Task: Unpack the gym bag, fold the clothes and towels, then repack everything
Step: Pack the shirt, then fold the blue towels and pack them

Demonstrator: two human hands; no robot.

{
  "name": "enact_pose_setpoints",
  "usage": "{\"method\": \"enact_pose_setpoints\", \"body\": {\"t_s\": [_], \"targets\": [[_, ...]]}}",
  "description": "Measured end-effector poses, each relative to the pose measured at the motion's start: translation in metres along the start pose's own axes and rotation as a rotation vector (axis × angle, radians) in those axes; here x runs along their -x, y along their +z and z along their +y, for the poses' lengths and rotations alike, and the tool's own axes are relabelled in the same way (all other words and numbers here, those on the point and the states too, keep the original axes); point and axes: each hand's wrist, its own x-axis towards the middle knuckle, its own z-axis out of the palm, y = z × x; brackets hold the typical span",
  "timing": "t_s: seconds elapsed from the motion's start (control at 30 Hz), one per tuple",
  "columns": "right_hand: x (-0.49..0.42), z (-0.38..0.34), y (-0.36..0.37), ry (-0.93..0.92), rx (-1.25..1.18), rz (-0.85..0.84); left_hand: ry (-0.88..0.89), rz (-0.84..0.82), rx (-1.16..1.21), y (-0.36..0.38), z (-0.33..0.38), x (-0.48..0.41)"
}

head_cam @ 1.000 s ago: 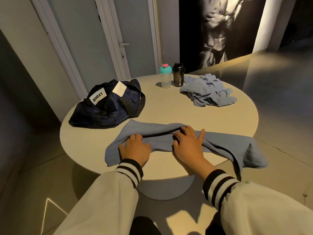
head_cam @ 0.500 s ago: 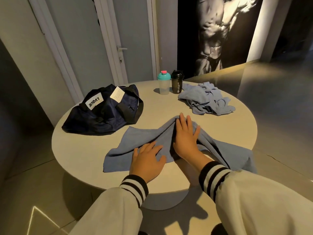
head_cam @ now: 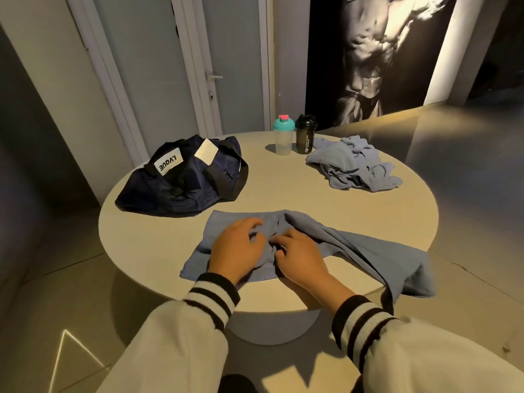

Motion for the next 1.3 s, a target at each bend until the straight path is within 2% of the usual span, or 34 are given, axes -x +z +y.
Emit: {"method": "enact_pose_setpoints", "body": {"t_s": [0.17, 0.23, 0.37, 0.5, 0.63, 0.83, 0.9, 0.97, 1.03, 1.13, 1.23, 1.3], "targets": [[0.006, -0.011, -0.008, -0.072, -0.133, -0.047, -0.060, -0.275, -0.321, 0.020, -0.033, -0.020], [0.006, -0.011, -0.008, -0.075, -0.167, -0.051, -0.074, -0.245, -0.373, 0.022, -0.038, -0.013], [0.000, -0.025, 0.005, -0.019, -0.007, -0.006, -0.164, -0.190, -0.463, 0.007, -0.048, 0.004], [-0.013, -0.059, 0.018, 0.044, 0.054, -0.105, -0.287, -0.152, -0.497, -0.012, -0.067, 0.012], [-0.013, -0.081, 0.030, -0.060, -0.008, -0.148, -0.333, -0.136, -0.507, -0.025, -0.082, 0.007], [-0.009, -0.074, 0.031, -0.186, -0.086, -0.076, -0.360, -0.140, -0.491, -0.037, -0.099, -0.008], [-0.008, -0.077, 0.030, -0.173, -0.087, -0.040, -0.313, -0.059, -0.562, -0.032, -0.092, -0.003], [-0.007, -0.077, 0.030, -0.120, -0.109, 0.014, -0.149, 0.049, -0.620, -0.024, -0.077, 0.007], [-0.007, -0.075, 0.030, -0.022, -0.107, 0.081, 0.023, 0.086, -0.555, -0.012, -0.064, 0.016], [-0.005, -0.071, 0.028, 0.109, -0.024, 0.159, 0.042, -0.032, -0.423, -0.003, -0.059, 0.023], [-0.001, -0.071, 0.029, 0.161, 0.048, 0.123, 0.002, -0.137, -0.480, -0.006, -0.072, 0.023], [0.000, -0.070, 0.028, 0.151, 0.011, 0.126, -0.037, -0.202, -0.513, -0.011, -0.079, 0.019]]}}
